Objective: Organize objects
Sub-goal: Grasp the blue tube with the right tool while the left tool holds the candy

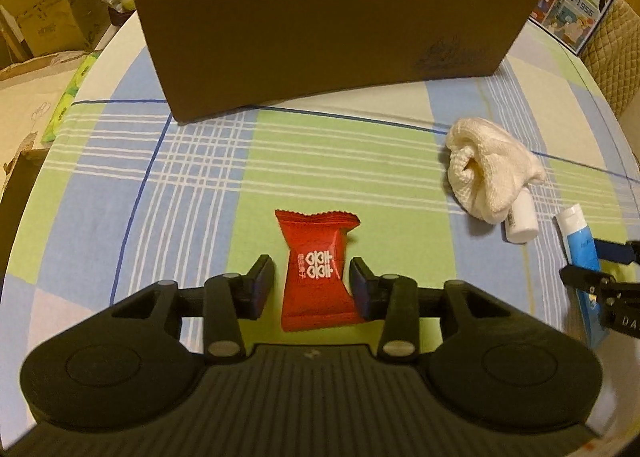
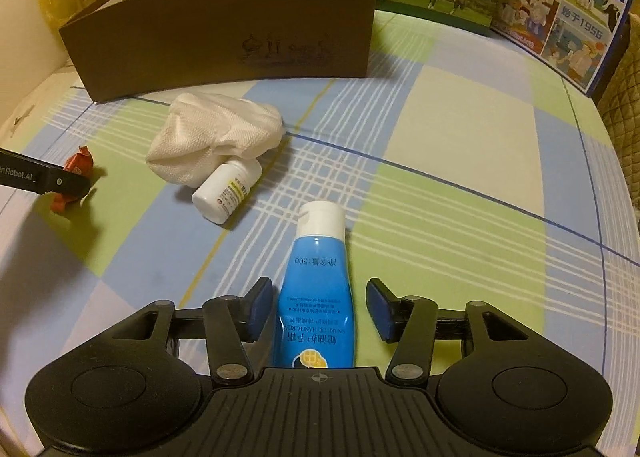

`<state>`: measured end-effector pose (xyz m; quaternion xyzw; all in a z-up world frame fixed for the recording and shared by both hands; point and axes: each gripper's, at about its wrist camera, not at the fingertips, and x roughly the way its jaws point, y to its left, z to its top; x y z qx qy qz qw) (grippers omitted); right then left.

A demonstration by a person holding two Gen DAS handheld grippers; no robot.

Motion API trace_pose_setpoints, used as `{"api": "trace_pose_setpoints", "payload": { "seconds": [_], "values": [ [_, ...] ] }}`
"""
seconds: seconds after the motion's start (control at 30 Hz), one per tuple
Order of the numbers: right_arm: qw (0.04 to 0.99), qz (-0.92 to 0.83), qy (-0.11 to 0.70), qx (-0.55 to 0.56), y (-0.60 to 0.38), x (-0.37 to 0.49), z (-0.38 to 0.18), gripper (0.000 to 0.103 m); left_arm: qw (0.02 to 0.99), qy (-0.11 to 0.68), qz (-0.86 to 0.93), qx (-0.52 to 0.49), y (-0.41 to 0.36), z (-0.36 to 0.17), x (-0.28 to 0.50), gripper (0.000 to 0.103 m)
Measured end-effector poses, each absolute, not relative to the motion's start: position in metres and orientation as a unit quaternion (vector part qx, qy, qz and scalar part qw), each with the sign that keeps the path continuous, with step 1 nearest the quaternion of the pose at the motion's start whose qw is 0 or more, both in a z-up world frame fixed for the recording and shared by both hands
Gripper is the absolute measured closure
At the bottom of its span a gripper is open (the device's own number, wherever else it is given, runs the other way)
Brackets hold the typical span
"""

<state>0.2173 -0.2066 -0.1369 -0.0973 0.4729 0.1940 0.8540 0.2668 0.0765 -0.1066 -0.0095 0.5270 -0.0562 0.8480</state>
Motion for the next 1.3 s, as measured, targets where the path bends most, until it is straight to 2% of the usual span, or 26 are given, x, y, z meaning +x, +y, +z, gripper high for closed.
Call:
{"api": "trace_pose_setpoints", "payload": {
  "seconds": [0.1,0.17,0.2,0.3,0.93,1.3],
  "values": [
    [0.857,0.190,0.470,-0.097,-0.206,0.214,-0.136,0.054,0.849,0.526,-0.055,-0.007,0.074,-0.107,0.269,0.070],
    [0.858,0.189,0.467,-0.098,-0.206,0.211,-0.136,0.054,0.849,0.525,-0.058,-0.003,0.072,-0.107,0.268,0.078],
    [0.859,0.190,0.465,-0.098,-0.206,0.210,-0.136,0.055,0.849,0.525,-0.060,-0.002,0.070,-0.106,0.268,0.078],
    [0.859,0.201,0.460,-0.105,-0.203,0.207,-0.135,0.066,0.849,0.524,-0.064,0.000,0.064,-0.107,0.266,0.078],
    [0.852,0.206,0.473,-0.092,-0.203,0.213,-0.130,0.068,0.847,0.528,-0.068,0.003,0.056,-0.106,0.259,0.080],
    [0.862,0.206,0.460,-0.046,-0.213,0.222,-0.104,0.068,0.853,0.518,-0.070,-0.001,0.060,-0.091,0.255,0.080]
  ]
}}
